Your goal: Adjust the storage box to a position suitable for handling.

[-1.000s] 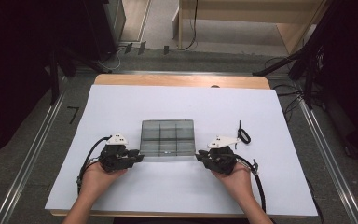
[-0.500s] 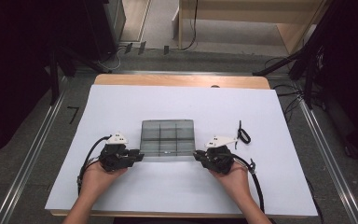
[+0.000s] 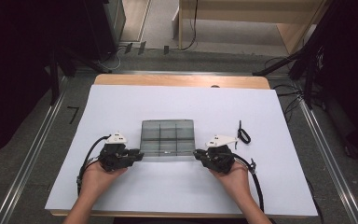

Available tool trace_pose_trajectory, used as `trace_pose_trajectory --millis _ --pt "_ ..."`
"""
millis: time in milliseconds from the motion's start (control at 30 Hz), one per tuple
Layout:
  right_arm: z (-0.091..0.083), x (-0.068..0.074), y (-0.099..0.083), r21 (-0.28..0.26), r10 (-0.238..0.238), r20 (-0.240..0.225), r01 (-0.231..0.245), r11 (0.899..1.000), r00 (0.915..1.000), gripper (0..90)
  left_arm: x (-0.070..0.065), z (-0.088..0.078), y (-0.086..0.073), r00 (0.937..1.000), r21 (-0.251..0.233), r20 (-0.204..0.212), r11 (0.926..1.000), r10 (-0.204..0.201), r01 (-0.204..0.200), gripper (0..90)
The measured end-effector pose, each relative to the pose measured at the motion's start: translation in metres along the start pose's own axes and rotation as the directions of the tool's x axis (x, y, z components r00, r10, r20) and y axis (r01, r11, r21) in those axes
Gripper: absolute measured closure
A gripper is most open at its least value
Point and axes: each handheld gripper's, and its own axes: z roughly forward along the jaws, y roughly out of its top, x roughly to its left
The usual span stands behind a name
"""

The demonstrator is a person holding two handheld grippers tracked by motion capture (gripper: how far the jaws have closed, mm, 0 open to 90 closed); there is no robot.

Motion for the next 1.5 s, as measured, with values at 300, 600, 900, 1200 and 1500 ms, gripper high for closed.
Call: trace_pose_trajectory --millis 300,600,900,1200,1500 --pt "-0.002 0.002 0.002 -0.012 0.003 0.003 -0.003 1.000 1.0000 81.0 -0.001 -0.003 0.002 1.0000 -0.005 -0.005 1.0000 -0.005 0.005 71.6" --pt "-0.003 0.003 0.003 -0.017 -0.003 0.006 0.003 1.000 1.0000 81.2 -0.001 -0.003 0.002 1.0000 -0.010 -0.008 0.9999 -0.005 0.005 71.6" --pt "-0.004 0.003 0.004 -0.025 -0.002 0.003 0.002 1.000 1.0000 81.2 -0.002 -0.005 0.003 0.9999 -0.024 -0.013 0.9997 0.001 -0.001 71.3" --pt "-0.004 0.005 0.006 -0.043 -0.011 0.006 0.011 0.999 0.9999 81.2 -0.005 -0.008 0.007 0.9996 -0.045 -0.025 0.9989 0.010 -0.011 70.8" --pt "-0.005 0.006 0.010 -0.046 -0.007 0.001 0.007 0.999 1.0000 78.5 -0.006 -0.010 0.008 0.9997 -0.066 -0.023 0.9978 -0.009 0.008 68.7"
